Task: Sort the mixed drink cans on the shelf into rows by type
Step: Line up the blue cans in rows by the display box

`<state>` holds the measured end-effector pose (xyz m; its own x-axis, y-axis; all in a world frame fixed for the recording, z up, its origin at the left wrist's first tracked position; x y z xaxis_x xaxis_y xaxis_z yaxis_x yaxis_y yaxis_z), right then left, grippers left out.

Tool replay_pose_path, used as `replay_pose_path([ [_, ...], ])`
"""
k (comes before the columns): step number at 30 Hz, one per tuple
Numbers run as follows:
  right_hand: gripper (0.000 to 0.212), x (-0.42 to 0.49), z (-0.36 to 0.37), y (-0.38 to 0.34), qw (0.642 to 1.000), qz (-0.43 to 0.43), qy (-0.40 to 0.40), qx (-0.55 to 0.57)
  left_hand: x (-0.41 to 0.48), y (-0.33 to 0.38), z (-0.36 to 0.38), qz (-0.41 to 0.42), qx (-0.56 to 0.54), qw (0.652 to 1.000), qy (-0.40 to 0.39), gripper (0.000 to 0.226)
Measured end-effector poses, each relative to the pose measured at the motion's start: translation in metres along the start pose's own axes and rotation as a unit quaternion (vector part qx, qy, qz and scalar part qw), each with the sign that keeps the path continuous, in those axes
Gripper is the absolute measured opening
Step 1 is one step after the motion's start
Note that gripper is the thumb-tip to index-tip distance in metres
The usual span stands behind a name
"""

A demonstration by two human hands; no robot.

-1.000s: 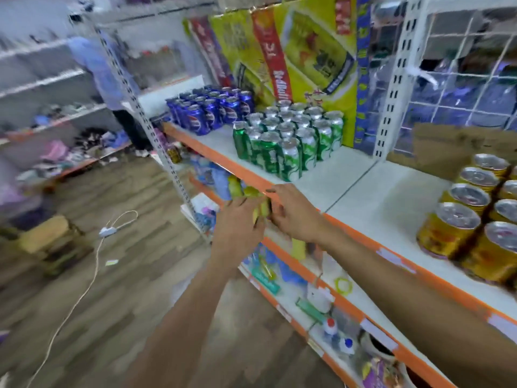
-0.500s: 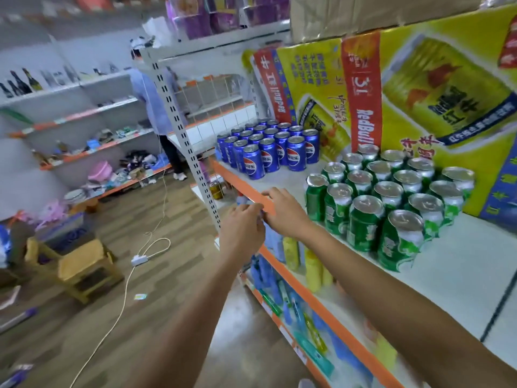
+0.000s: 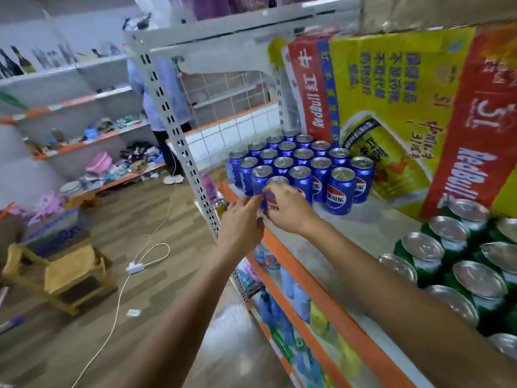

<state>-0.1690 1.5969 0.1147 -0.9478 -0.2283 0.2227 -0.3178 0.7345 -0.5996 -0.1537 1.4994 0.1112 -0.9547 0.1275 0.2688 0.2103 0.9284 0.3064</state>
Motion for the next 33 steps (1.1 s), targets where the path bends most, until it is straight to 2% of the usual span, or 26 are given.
replay_pose_path([
  [2, 0.045, 0.015, -0.009, 0.007, 0.999, 0.023, 0.031, 0.001, 0.022, -0.004, 0.002, 0.018, -0.015, 1.0, 0.005, 0.053],
  [5, 0.048, 0.036, -0.01, 0.014, 0.998, 0.039, 0.038, -0.016, 0.056, -0.007, 0.003, 0.059, -0.053, 0.996, 0.028, 0.048],
  [9, 0.046, 0.063, -0.015, 0.027, 0.994, 0.06, 0.071, -0.048, 0.109, -0.005, 0.008, 0.144, -0.111, 0.981, 0.066, 0.035],
  [14, 0.042, 0.099, -0.022, 0.038, 0.979, 0.122, 0.137, -0.088, 0.172, -0.004, 0.026, 0.22, -0.151, 0.964, 0.012, 0.038],
  [18, 0.04, 0.119, -0.017, 0.048, 0.971, 0.167, 0.136, -0.102, 0.202, -0.011, 0.043, 0.279, -0.165, 0.946, -0.022, 0.037],
  [25, 0.051, 0.134, -0.003, 0.05, 0.962, 0.186, 0.136, -0.144, 0.221, -0.022, 0.055, 0.35, -0.189, 0.915, -0.064, 0.039],
  [29, 0.05, 0.139, -0.005, 0.047, 0.965, 0.164, 0.122, -0.167, 0.23, -0.04, 0.047, 0.338, -0.207, 0.918, -0.029, 0.037],
  [33, 0.049, 0.148, -0.001, 0.045, 0.968, 0.138, 0.085, -0.19, 0.238, -0.078, 0.039, 0.23, -0.25, 0.94, -0.019, 0.045],
])
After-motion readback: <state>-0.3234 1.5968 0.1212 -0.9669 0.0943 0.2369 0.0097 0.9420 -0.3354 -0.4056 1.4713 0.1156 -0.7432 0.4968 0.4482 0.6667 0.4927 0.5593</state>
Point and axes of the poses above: each hand's wrist, its own x-axis towards the middle knuckle, its own z-axis out of the palm, y = z × x, the point moved 9 cm from there along x, towards the middle knuckle, and after that the axes turned 6 degrees about -z, right-handed, at the moved point
